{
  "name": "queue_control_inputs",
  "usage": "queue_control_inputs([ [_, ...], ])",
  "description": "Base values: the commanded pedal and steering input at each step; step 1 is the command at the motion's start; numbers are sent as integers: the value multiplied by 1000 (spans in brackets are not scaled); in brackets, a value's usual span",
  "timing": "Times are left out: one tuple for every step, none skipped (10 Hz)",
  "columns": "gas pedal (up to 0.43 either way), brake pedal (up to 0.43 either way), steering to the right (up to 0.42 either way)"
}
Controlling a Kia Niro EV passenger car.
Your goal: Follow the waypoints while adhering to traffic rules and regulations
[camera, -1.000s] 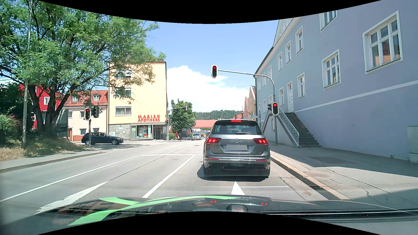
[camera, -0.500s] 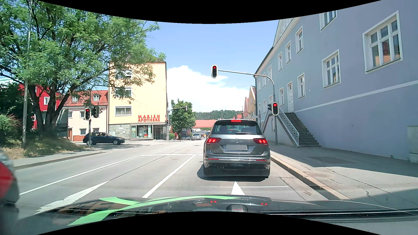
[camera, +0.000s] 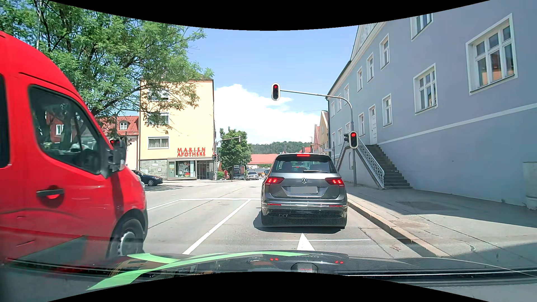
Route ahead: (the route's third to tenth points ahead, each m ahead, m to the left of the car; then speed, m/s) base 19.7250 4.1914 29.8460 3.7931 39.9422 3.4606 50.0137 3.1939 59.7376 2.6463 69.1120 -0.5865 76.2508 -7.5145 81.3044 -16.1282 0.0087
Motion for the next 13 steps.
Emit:
queue_control_inputs([
  [0,415,-7],
  [0,415,-7],
  [0,415,-7],
  [0,415,-7],
  [0,409,-7],
  [0,415,-7],
  [0,415,-7],
  [0,415,-7],
  [0,415,-7],
  [0,415,-7],
  [0,415,-7],
  [0,415,-7],
  [0,415,-7],
])
